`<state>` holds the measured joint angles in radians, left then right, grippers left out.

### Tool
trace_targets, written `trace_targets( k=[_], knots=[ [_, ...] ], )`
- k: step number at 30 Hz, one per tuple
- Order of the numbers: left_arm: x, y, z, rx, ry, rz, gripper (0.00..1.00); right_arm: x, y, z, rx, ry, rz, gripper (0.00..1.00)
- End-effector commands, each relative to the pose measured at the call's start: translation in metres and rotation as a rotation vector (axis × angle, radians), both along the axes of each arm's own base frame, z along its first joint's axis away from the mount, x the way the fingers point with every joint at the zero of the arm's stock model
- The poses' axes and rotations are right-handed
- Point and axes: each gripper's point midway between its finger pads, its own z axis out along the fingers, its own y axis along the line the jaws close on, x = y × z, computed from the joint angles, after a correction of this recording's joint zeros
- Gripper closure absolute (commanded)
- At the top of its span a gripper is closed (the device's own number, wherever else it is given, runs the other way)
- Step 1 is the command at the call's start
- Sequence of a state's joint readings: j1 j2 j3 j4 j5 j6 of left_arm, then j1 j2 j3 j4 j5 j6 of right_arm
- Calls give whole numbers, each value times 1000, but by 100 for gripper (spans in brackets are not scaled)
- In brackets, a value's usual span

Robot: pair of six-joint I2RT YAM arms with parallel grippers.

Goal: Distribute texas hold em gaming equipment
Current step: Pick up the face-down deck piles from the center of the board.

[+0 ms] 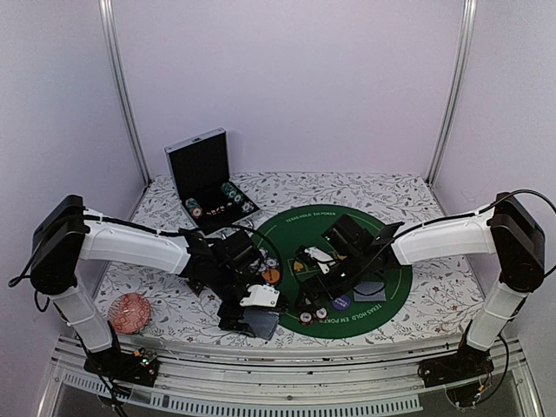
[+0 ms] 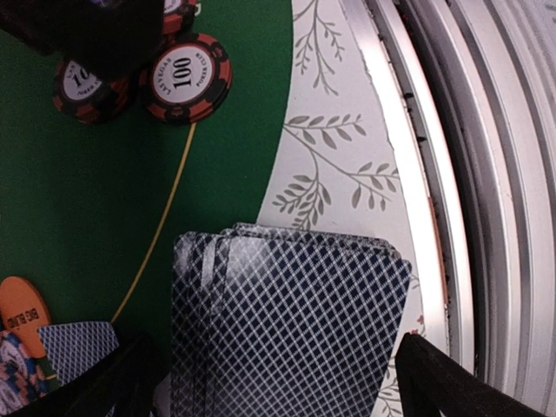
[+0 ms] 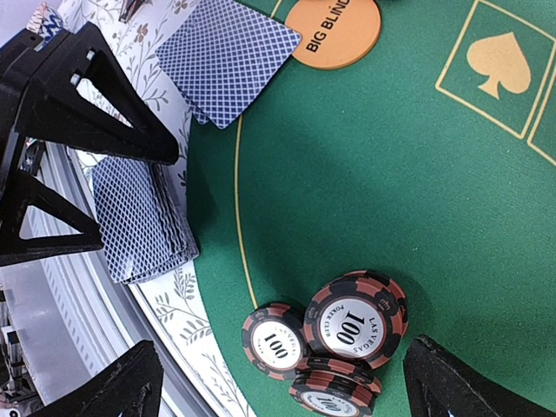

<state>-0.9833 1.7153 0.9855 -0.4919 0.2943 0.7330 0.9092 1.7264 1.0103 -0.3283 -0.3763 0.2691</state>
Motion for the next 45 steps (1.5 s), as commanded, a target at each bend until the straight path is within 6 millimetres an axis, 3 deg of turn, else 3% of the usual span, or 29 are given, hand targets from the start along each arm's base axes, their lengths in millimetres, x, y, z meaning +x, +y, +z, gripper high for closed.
trace_targets(
  k=[1,16,23,28,32,37,45],
  knots=[
    [0,1,-4,7,-8,-11,2,0,1,11,35,-9,1,1],
    [-3,8,-22,41,-40,-34,2,-1,-3,11,29,-11,-8,1],
    [9,10,-34,68,-128,-19,6,-1,-2,14,37,-18,-8,1],
    [1,11,-36,74,-95,-34,13,2,-3,17,37,-33,-22,1],
    [-13,11,-33,57,-29,-73,25,7,-8,21,28,-57,-63,1],
    [-14,16,-38,85,-26,-74,43,14,-16,33,31,-104,-115,1],
    [-8,12,-25,59,-55,-48,49,31,-32,59,63,-180,-227,1]
  ],
)
